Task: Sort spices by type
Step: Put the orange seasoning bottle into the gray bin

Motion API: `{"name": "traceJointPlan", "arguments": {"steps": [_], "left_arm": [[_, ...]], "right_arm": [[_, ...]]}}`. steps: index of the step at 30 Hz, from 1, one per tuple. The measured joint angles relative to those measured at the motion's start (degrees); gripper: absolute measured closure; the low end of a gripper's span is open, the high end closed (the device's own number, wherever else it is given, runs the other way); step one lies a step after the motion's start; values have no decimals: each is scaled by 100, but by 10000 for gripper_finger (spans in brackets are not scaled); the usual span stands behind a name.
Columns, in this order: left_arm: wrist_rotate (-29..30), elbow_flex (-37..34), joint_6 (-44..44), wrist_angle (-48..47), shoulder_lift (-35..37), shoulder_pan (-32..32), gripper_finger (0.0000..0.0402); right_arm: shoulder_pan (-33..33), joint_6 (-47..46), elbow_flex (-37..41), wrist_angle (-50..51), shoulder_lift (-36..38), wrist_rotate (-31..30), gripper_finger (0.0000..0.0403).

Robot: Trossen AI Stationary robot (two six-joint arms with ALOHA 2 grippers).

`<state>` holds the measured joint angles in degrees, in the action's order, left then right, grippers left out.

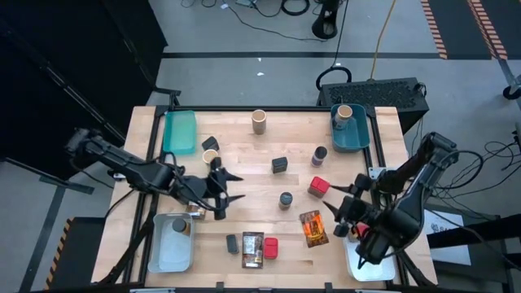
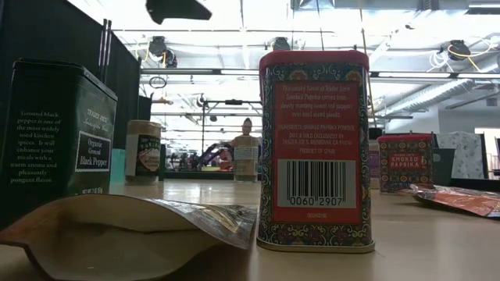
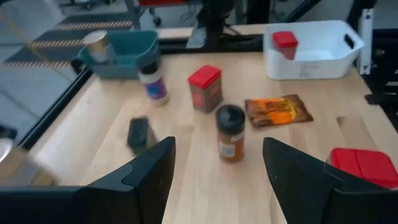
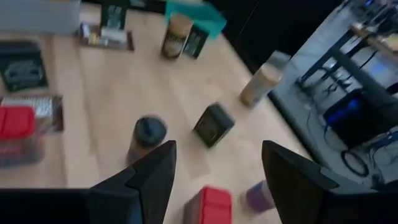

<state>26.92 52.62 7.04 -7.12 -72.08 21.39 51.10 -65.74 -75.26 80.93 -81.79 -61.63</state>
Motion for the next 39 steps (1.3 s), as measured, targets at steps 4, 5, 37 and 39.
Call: {"name": "traceJointPlan", "arguments": {"steps": [4, 5, 37, 39], "left_arm": [[-13, 0, -338, 482, -294, 0, 158], [-13, 0, -420, 580, -345, 0, 158], [-1552, 7, -290, 3742, -2658, -851, 155], [-1536, 4, -290, 3792, -2765, -893, 152]], "right_arm": [[-210, 594, 0, -98, 188, -594, 183], [-276, 722, 0, -123, 237, -658, 183], [-1479, -174, 2, -282, 699, -778, 183], [-1479, -176, 2, -282, 699, -778, 183]]}}
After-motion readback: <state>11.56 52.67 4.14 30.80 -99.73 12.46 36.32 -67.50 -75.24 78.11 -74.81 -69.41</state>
